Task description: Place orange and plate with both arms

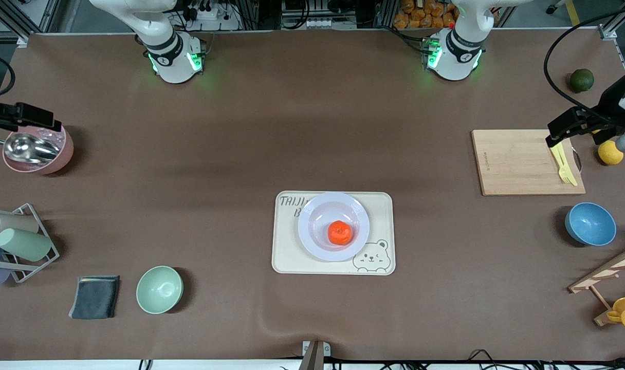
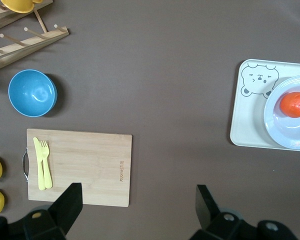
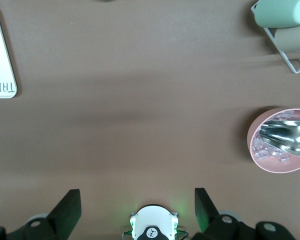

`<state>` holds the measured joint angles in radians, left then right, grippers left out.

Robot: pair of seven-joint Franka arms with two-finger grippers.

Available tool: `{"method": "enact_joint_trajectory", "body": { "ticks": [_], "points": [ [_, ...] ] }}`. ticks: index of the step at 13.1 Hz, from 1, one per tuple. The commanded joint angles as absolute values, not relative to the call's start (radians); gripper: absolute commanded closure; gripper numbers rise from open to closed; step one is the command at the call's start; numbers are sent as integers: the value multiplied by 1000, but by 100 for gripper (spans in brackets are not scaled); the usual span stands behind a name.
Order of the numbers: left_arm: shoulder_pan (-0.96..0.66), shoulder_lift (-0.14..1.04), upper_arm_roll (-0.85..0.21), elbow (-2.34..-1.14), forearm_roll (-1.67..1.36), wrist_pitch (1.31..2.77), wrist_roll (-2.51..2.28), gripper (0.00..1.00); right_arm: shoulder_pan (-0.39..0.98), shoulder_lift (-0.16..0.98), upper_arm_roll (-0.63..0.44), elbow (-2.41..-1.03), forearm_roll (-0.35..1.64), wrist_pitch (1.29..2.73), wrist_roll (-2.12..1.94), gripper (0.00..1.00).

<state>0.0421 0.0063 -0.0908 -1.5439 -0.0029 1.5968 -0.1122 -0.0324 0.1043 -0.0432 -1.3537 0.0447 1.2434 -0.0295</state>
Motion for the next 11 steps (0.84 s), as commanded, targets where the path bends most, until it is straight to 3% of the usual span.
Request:
{"method": "enact_joint_trajectory", "body": {
  "ticks": [1,11],
  "points": [
    [52,-8,-94,-1545,-25,1588,-83,0,-48,35,-21,-1364,21,1232,-11,0],
    [52,-8,-94,-1548,-26,1595,-83,0,-23,-3,-21,-1374,20,1252,-6,0]
  ]
}}
